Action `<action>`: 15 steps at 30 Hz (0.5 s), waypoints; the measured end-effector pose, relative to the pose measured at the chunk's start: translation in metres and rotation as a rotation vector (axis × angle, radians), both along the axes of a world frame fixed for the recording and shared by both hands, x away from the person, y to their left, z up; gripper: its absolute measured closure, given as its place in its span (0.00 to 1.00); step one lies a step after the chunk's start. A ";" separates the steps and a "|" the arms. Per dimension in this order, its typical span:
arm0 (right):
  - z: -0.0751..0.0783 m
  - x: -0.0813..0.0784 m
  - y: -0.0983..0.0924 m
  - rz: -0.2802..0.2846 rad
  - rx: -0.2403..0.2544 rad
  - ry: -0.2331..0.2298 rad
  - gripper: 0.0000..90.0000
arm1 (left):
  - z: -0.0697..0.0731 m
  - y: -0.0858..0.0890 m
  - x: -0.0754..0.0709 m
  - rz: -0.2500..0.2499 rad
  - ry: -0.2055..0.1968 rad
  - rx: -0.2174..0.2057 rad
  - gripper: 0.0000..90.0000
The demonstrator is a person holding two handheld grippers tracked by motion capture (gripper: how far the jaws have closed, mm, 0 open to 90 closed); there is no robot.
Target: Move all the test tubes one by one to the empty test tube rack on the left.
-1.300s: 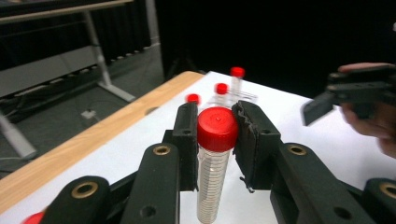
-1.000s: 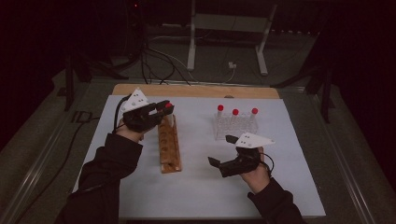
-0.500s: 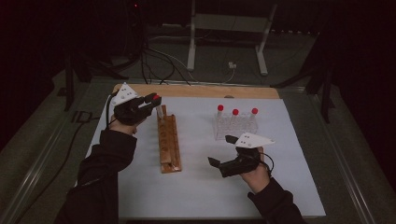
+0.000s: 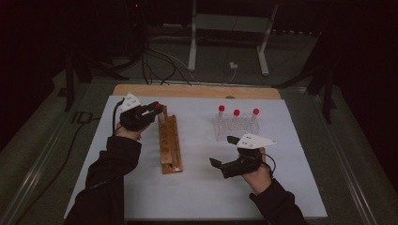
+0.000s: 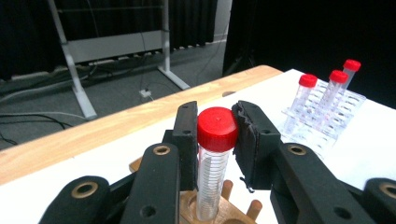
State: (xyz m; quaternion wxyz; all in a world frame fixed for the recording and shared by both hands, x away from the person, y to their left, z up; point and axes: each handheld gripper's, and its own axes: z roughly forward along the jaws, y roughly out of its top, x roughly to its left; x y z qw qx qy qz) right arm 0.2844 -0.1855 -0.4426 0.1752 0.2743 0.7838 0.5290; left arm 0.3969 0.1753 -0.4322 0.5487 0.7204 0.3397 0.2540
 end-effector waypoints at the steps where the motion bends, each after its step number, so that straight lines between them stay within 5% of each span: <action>1: 0.000 0.000 0.000 -0.001 0.001 0.001 0.00 | -0.002 -0.001 0.001 0.001 0.005 0.005 0.80; 15: -0.001 0.000 0.000 0.001 -0.007 0.003 0.00 | -0.027 -0.007 0.005 0.006 0.051 0.057 0.80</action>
